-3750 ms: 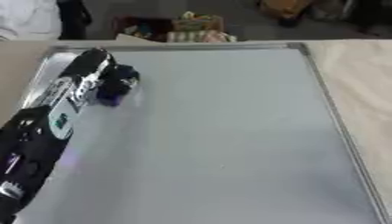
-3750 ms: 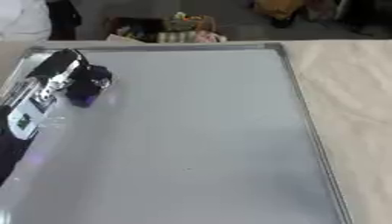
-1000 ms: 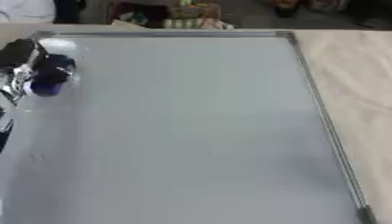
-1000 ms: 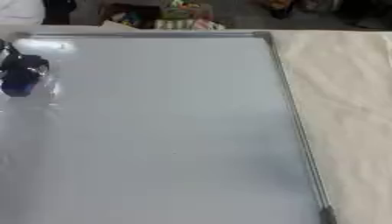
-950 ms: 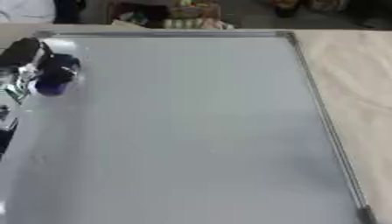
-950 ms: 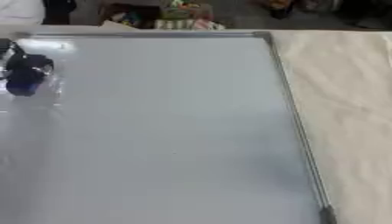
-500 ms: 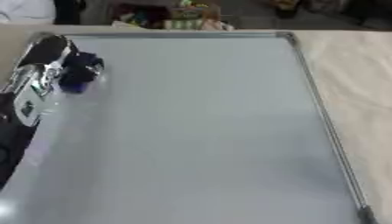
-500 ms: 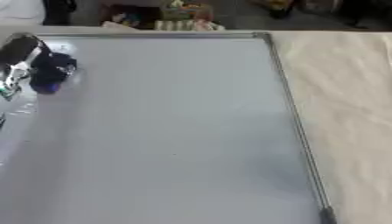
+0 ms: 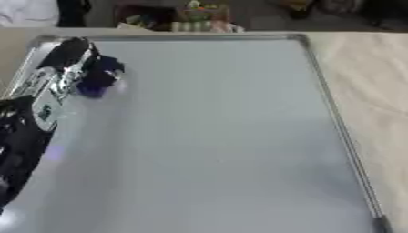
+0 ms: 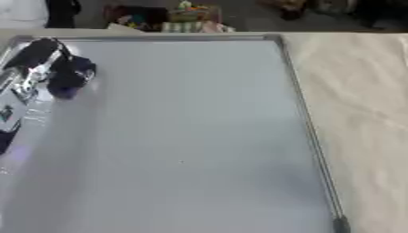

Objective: Wipe the whiteboard clean with a brush.

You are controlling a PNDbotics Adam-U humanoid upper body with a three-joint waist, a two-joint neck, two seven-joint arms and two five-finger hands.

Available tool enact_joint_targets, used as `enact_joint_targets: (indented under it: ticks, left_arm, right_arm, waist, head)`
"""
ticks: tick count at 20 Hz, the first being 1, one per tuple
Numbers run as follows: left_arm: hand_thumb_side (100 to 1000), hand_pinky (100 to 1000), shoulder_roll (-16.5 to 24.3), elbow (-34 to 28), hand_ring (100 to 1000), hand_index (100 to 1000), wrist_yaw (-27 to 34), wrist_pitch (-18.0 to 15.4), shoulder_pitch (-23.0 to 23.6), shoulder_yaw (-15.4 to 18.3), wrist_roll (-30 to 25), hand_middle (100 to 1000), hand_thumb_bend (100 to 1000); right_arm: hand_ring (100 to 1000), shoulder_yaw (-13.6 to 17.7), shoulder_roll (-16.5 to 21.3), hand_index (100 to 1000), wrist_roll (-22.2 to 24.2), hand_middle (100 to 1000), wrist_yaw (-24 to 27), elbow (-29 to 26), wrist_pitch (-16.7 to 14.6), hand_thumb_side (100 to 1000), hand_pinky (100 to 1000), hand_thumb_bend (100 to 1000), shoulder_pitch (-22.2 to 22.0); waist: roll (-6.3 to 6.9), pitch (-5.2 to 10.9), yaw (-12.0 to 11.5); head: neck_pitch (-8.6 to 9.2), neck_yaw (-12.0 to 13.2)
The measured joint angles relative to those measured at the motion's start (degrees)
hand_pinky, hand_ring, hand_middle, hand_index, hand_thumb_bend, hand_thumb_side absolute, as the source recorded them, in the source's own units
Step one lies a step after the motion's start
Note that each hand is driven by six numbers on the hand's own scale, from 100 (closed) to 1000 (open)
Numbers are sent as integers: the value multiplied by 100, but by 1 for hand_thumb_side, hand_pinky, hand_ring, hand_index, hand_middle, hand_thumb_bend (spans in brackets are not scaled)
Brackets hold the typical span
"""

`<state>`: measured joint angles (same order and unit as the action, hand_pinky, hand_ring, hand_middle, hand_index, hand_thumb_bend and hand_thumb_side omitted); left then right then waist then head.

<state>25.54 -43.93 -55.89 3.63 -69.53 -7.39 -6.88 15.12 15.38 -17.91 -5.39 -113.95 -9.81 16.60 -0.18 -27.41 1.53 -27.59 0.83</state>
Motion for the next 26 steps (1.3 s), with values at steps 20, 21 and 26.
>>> enact_joint_targets:
  ticks: [20,21,26]
  left_arm:
    - [572,537,-85,-53,511,538,119,-3,115,-56,-52,285,149]
    - [572,537,-83,-53,511,538,138,12,141,-49,-40,285,149]
    - [570,539,2,-31,512,539,224,174,245,90,58,285,148]
  right_arm:
    - [806,0,-5,861,-1,579,4,0,3,1000,869,100,-14]
    - [806,0,-6,861,-1,579,4,0,3,1000,869,100,-27]
    - [805,1,-13,861,-4,579,4,0,4,1000,868,100,-48]
  waist:
    - [-30,112,-54]
    - [-32,127,-55]
    - [-39,161,-65]
  head:
    - [0,-54]
    - [0,-57]
    - [0,-70]
